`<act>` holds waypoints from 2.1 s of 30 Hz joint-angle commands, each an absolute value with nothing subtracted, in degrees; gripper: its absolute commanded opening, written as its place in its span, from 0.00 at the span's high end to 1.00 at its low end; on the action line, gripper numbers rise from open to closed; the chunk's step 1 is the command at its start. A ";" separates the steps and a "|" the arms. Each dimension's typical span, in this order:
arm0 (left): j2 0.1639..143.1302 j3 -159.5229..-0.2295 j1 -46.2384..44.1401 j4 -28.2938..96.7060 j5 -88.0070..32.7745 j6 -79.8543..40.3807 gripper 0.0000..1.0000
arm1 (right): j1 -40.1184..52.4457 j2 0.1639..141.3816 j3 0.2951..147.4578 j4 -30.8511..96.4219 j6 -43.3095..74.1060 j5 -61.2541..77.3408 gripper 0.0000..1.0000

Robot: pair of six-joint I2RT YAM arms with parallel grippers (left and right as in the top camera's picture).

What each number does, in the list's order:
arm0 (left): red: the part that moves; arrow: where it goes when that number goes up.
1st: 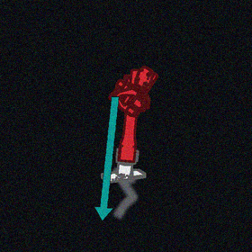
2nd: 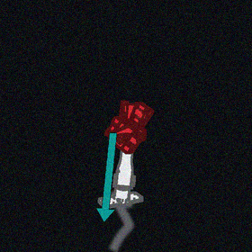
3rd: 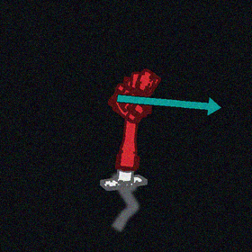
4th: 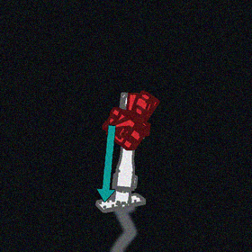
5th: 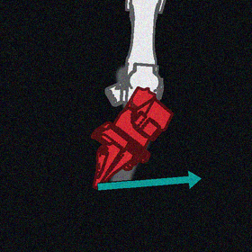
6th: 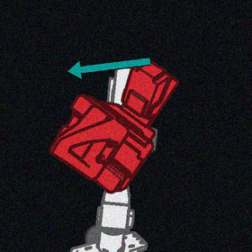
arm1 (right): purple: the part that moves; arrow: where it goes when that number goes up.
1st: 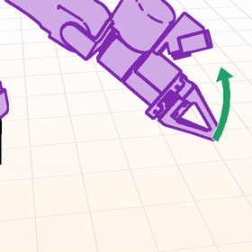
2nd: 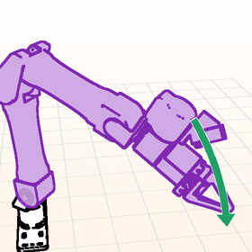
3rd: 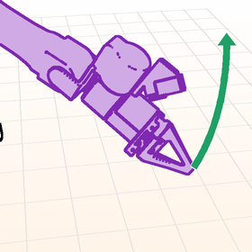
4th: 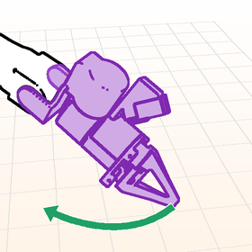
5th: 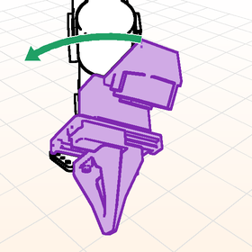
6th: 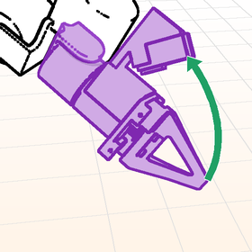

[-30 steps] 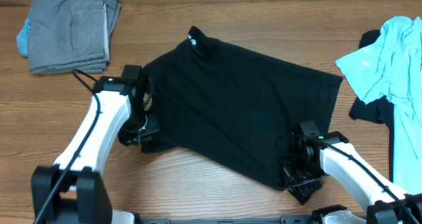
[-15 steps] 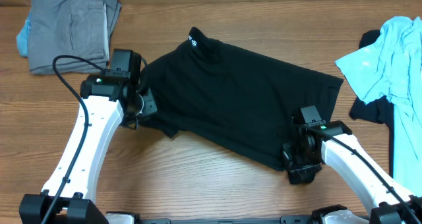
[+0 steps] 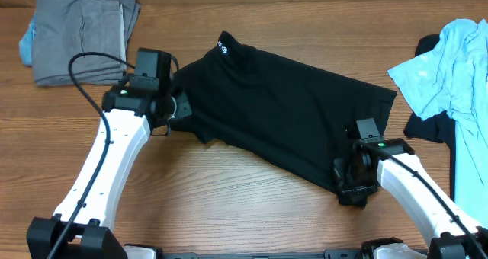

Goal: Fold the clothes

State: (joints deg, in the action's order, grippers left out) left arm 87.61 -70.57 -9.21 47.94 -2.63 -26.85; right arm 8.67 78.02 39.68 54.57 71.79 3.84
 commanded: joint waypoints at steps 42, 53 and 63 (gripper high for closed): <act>97.30 -78.67 -8.71 42.37 5.02 -21.43 0.13 | 6.76 78.13 62.22 60.07 45.58 -0.75 0.07; 105.14 -77.69 -6.81 46.04 -1.58 -18.50 0.88 | 8.32 84.29 58.43 57.32 38.33 13.41 0.93; 114.28 -77.69 -6.76 41.04 -4.93 -14.04 0.95 | 8.32 93.21 54.83 55.02 38.57 14.63 0.96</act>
